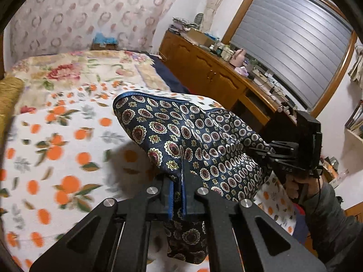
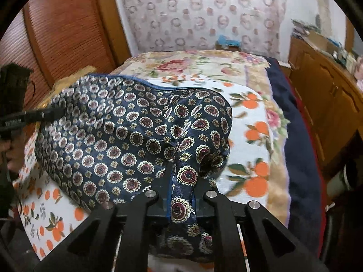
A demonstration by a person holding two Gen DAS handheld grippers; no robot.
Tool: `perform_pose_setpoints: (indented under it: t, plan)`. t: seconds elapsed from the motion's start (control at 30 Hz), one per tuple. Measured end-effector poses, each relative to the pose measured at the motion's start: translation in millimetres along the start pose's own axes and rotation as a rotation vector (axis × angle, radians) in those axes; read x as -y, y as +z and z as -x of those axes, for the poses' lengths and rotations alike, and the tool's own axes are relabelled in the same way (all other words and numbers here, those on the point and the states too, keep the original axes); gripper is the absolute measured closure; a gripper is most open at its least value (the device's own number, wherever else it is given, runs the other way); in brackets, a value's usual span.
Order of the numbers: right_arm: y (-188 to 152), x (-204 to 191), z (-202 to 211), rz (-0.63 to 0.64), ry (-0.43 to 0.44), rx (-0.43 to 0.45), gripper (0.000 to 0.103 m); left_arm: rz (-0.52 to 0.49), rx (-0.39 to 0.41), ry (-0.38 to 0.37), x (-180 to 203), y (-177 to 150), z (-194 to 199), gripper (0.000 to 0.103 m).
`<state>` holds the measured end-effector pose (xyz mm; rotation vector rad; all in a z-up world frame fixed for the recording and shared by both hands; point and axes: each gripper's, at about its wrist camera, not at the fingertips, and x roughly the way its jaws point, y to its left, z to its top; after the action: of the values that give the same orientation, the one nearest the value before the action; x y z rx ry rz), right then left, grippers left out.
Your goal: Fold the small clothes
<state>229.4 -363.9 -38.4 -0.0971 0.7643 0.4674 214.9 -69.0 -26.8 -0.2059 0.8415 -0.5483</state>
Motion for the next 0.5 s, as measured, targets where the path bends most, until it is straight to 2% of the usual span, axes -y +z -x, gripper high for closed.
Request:
perform_pose_setpoints:
  t: [0.03,0.1,0.2,0.3,0.37,0.5]
  plan:
    - [0.5,-3.1,-0.6,0.007,-0.013,0.004,0.079,-0.002,0.0,0.023,-5.0,-1.9,3.6,0.097]
    - [2.0,-4.3,-3.0,0.0,-0.042,0.014,0.057,0.001,-0.004,0.045,-13.0,-6.2,5.0,0.097]
    - [2.9,5.3,-12.8,-0.035,-0.074,0.005,0.039,0.021,-0.019,0.046,-22.0,-12.3,0.5,0.097]
    - [2.2,12.7,-27.5,-0.079,-0.065,-0.027,0.035,0.024,-0.024,0.05,-24.3,-16.2,-4.5,0.097]
    - [2.7,13.1,-34.6,-0.097,-0.026,-0.039,0.035,0.03,-0.029,0.047,-26.6,-17.4,-7.7,0.097]
    - [2.0,5.3,-45.8,-0.086,0.003,-0.04,0.035,0.034,-0.033,0.038,-28.3,-20.2,-9.6,0.097]
